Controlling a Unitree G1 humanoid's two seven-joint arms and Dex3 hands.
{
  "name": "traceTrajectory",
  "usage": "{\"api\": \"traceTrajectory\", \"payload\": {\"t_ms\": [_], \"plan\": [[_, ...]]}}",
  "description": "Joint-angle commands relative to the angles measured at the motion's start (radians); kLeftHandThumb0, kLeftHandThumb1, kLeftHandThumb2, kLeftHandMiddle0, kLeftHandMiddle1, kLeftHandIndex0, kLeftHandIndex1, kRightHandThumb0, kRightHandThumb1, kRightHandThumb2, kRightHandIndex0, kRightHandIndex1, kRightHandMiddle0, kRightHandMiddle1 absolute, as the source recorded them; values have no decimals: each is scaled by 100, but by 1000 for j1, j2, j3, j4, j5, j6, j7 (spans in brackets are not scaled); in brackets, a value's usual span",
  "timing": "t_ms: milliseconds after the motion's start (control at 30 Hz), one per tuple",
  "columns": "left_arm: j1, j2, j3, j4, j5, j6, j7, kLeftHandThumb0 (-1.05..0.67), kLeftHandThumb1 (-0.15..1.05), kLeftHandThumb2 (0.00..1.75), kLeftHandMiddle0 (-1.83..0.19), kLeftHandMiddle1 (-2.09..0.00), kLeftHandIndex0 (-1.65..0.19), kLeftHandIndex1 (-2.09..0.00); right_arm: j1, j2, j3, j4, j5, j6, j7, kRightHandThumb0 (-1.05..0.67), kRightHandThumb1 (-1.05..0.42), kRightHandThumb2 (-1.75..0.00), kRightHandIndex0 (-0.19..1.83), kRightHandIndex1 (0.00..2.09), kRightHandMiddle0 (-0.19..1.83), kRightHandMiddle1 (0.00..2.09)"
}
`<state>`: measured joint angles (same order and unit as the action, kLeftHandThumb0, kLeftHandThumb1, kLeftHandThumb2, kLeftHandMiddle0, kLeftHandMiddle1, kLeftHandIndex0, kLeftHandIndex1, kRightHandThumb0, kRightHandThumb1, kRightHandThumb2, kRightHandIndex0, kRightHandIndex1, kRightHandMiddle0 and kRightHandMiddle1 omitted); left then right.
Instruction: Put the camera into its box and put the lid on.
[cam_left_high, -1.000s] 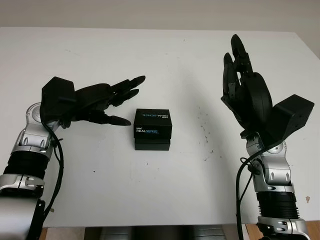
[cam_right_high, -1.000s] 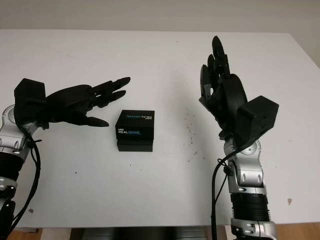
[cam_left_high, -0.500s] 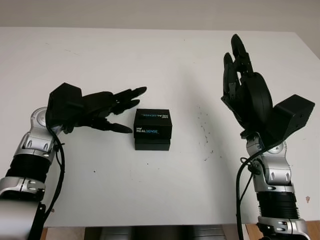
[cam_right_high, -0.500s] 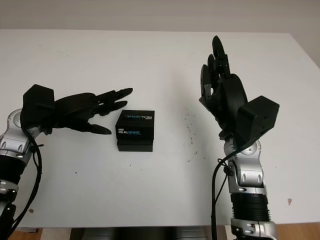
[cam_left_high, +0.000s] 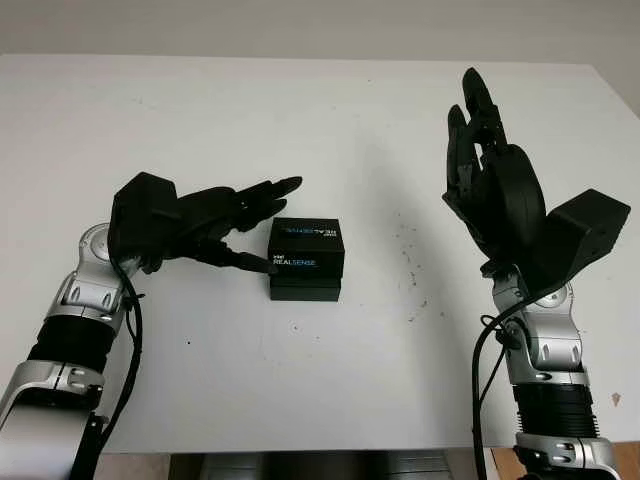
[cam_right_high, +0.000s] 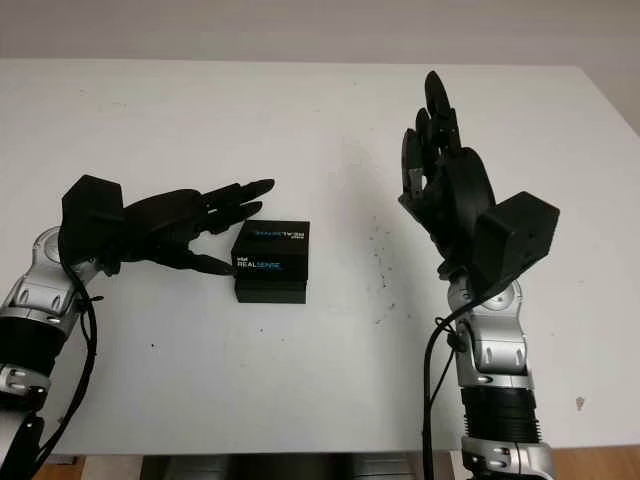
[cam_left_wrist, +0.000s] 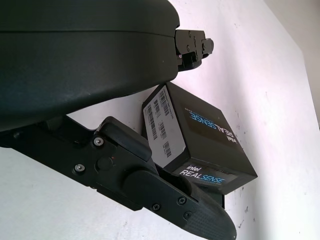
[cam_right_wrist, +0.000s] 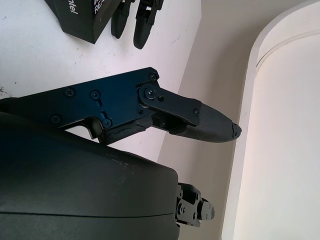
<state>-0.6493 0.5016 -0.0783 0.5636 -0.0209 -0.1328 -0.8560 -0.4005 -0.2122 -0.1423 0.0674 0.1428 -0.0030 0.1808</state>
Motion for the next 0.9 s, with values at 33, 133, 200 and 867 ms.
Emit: {"api": "traceTrajectory", "payload": {"t_ms": [33,133,200,867], "plan": [[22,-13,-2,-21,-3,1,13,-86,84,5,-5,-9,6,-9,2,0,-4,-15,7,0,0,-64,-105,-72,-14,4,-19,14],[25,-15,-8,-27,2,12,20,-87,84,5,-5,-8,6,-9,3,1,-5,-16,10,2,1,-65,-105,-72,-14,4,-19,15],[28,-16,-9,-29,2,11,20,-85,84,5,-5,-8,6,-9,4,-1,-4,-20,13,6,5,-65,-105,-73,-15,4,-19,14],[44,-42,0,-32,-9,22,80,-63,78,5,-7,-81,1,-77,1,-2,-7,-10,21,19,17,-67,-105,-73,-17,4,-19,10]]}}
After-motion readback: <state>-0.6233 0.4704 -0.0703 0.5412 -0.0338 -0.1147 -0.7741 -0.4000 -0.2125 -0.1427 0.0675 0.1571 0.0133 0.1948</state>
